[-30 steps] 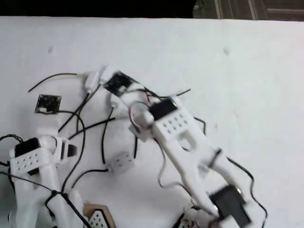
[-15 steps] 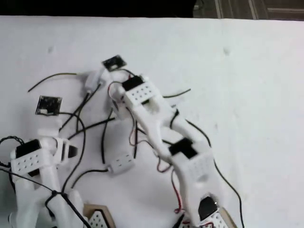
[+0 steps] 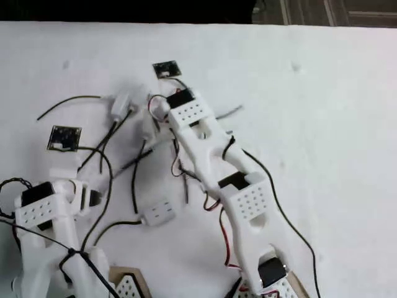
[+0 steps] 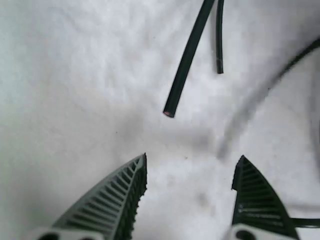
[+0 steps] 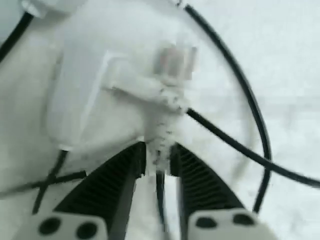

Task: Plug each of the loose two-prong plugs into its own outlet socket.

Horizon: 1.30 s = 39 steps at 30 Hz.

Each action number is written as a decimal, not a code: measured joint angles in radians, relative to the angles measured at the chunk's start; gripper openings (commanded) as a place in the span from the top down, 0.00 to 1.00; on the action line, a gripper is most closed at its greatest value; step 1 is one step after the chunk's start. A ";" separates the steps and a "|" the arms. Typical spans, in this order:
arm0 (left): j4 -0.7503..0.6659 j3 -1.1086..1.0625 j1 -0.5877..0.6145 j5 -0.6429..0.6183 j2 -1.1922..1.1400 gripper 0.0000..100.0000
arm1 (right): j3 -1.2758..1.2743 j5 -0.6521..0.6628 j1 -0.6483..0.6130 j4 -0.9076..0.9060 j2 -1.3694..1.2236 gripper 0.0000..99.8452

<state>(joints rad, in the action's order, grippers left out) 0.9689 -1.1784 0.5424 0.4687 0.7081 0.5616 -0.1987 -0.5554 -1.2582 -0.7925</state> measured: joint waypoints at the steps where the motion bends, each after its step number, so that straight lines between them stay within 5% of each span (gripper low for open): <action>1: 0.000 0.000 0.000 0.000 0.000 0.72 | 0.000 0.014 -0.005 -0.006 0.000 0.98; 20: 0.000 0.000 0.000 0.000 0.000 0.72 | -0.021 0.219 0.086 -0.427 0.384 0.98; 28: 0.000 0.000 0.000 0.000 0.000 0.72 | -0.170 0.219 0.018 -0.315 0.365 0.83; 39: -0.014 -0.006 0.000 0.000 0.000 0.72 | -0.181 0.219 -0.011 -0.138 0.133 0.96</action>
<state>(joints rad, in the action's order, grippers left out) 0.9551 -1.1845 0.5424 0.4687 0.7081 0.3805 0.0207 -0.5662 -1.3963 -0.6590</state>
